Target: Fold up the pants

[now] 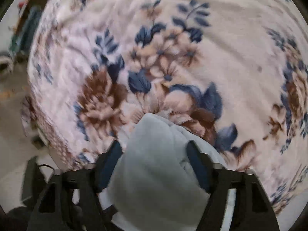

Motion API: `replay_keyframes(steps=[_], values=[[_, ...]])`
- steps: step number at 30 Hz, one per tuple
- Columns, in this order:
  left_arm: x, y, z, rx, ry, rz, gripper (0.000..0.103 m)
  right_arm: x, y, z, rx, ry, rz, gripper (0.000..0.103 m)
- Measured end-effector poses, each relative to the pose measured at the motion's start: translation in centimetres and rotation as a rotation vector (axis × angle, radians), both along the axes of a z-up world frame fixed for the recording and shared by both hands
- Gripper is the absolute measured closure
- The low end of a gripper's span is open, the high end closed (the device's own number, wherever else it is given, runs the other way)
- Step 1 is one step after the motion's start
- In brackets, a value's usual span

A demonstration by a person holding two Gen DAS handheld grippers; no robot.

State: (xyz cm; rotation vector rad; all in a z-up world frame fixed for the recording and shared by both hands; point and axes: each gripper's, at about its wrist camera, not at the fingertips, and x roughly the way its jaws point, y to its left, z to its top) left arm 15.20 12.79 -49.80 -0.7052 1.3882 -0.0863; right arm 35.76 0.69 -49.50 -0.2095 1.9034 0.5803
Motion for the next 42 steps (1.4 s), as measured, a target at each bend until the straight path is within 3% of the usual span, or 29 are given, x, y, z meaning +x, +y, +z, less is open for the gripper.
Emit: replay_keyframes(steps=[4, 6, 8, 11, 13, 15, 17, 18, 19, 20, 21, 24, 26, 27, 28, 30, 35, 39, 42], values=[[-0.1, 0.1, -0.6, 0.017, -0.013, -0.018, 0.001, 2.2, -1.7, -0.5, -0.027, -0.034, -0.141, 0.082], [-0.2, 0.2, -0.7, 0.016, -0.001, -0.020, 0.001, 2.7, -3.0, -1.4, 0.009, 0.035, -0.219, 0.082], [-0.6, 0.2, -0.4, 0.019, 0.000, -0.024, 0.001, 2.6, -3.0, -1.0, 0.022, 0.045, -0.210, 0.082], [-0.9, -0.1, 0.5, 0.019, -0.010, -0.043, 0.002, 2.7, -2.5, -0.1, 0.024, 0.076, -0.165, 0.064], [-1.4, -0.9, 0.9, 0.018, -0.026, -0.088, 0.002, 2.7, -2.1, 0.1, 0.021, 0.085, -0.127, 0.043], [-1.9, -1.9, 0.4, 0.032, -0.023, -0.135, 0.005, 2.3, -1.5, -0.2, -0.013, 0.079, -0.064, 0.043], [-2.4, -2.4, -0.4, 0.027, -0.011, -0.150, 0.009, 1.6, -1.0, -0.8, -0.025, 0.059, -0.007, 0.058], [-2.5, -2.5, -0.7, 0.030, -0.008, -0.152, 0.009, 1.6, -0.9, -0.7, -0.036, 0.019, -0.003, 0.076], [-2.8, -2.6, -0.9, 0.024, -0.012, -0.149, 0.009, 2.2, -1.1, -0.4, -0.093, -0.076, 0.002, 0.085], [-3.0, -2.7, -1.0, 0.023, -0.015, -0.149, 0.009, 2.7, -1.6, -0.3, -0.118, -0.116, -0.016, 0.085], [-3.3, -2.9, -0.8, 0.042, -0.012, -0.158, 0.009, 3.4, -2.5, -0.4, -0.138, -0.146, -0.063, 0.096], [-4.3, -3.5, -0.1, 0.067, -0.021, -0.180, 0.009, 3.9, -4.7, -1.3, -0.130, -0.055, -0.118, 0.100], [-4.9, -3.6, 0.6, 0.085, -0.027, -0.184, 0.009, 3.6, -5.1, -0.6, -0.094, -0.033, -0.113, 0.098], [-5.3, -3.5, 0.9, 0.083, -0.028, -0.172, 0.009, 3.4, -5.0, -0.2, -0.068, -0.019, -0.096, 0.090], [-5.5, -3.4, 1.1, 0.080, -0.027, -0.161, 0.010, 3.3, -4.8, 0.3, -0.066, -0.024, -0.077, 0.072], [-6.1, -3.1, 1.4, 0.066, -0.026, -0.130, 0.010, 3.4, -4.4, 1.0, -0.070, -0.036, -0.040, 0.056], [-6.9, -2.0, 1.2, -0.013, -0.027, -0.024, 0.010, 4.4, -3.3, 1.4, -0.123, -0.022, -0.017, 0.056], [-7.2, -1.2, 0.4, -0.080, -0.042, 0.042, 0.018, 5.3, -1.8, 2.1, -0.144, -0.085, -0.030, 0.056], [-7.0, -1.0, -0.3, -0.129, -0.071, 0.070, 0.030, 5.9, -0.9, 2.4, -0.050, -0.025, -0.081, 0.053]])
